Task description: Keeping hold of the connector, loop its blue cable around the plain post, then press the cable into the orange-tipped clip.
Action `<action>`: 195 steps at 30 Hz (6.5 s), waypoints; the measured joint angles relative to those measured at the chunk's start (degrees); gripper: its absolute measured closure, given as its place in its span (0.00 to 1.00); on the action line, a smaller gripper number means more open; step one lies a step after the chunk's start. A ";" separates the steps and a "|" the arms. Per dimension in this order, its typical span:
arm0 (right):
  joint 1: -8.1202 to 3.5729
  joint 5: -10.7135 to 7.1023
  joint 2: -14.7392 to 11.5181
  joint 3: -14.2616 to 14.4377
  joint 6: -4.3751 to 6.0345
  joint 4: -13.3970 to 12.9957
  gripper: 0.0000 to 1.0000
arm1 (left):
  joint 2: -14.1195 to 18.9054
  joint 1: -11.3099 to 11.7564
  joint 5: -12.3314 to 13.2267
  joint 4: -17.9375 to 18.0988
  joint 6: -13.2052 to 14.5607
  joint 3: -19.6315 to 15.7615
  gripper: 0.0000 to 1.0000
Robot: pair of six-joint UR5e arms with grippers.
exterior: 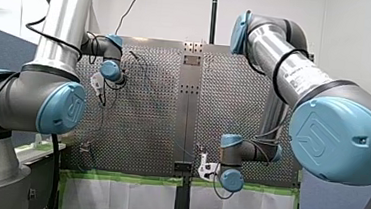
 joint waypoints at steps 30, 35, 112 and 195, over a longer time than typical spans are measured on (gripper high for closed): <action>-1.17 -5.55 -5.78 12.99 1.39 -6.02 1.00 | 0.01 1.34 0.37 -1.32 -1.53 0.01 0.00; -1.82 -8.09 -5.77 13.04 1.48 -8.54 1.00 | 0.02 1.21 1.29 -1.17 -3.66 0.01 0.00; -5.26 -15.70 -5.74 13.05 1.11 -10.37 1.00 | 16.88 2.86 13.11 -4.01 -16.39 -15.33 0.00; -5.88 -15.87 -5.72 12.80 2.05 -9.32 1.00 | 19.65 -12.53 -8.39 -49.61 22.28 10.47 0.00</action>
